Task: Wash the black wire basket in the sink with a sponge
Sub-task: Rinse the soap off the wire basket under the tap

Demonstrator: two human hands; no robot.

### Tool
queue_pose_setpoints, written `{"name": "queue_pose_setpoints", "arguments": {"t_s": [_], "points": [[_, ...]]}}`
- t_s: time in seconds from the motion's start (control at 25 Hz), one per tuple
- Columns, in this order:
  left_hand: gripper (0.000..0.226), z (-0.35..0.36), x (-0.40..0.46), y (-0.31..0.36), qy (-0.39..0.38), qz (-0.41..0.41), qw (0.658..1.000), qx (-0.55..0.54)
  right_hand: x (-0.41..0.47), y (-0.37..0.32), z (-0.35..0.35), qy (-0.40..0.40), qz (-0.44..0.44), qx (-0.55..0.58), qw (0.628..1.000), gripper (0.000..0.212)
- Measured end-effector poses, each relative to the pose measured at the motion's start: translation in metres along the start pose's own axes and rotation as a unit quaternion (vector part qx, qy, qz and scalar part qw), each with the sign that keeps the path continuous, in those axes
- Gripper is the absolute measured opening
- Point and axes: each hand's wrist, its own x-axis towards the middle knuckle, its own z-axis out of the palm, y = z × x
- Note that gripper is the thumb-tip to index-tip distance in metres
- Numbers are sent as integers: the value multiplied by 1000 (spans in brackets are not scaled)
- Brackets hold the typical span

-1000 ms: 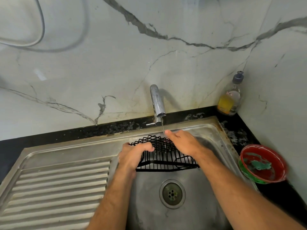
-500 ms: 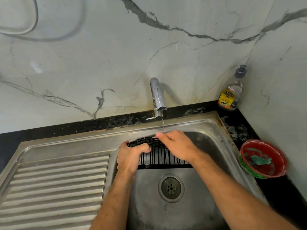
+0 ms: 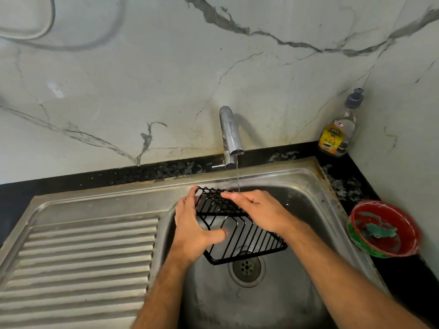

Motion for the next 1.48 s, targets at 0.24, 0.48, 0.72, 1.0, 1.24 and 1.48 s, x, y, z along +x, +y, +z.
{"name": "queue_pose_setpoints", "arguments": {"t_s": [0.24, 0.48, 0.72, 1.0, 1.24, 1.48], "points": [[124, 0, 9, 0, -1, 26, 999, 28, -3, -2, 12, -1, 26, 82, 996, 36], [129, 4, 9, 34, -73, 70, 980, 172, 3, 25, 9, -34, 190, 235, 953, 62], [119, -12, 4, 19, -111, 65, 990, 63, -5, 32, 13, 33, 241, 242, 939, 88], [124, -35, 18, -2, -244, 9, 969, -28, -12, 12, 12, 113, 242, 267, 926, 82], [101, -9, 6, -22, -47, -6, 986, -159, -10, 5, 17, 177, 175, 222, 943, 74], [134, -6, 9, -45, -17, -117, 956, -267, -14, -1, 24, 203, 128, 128, 962, 77]]}}
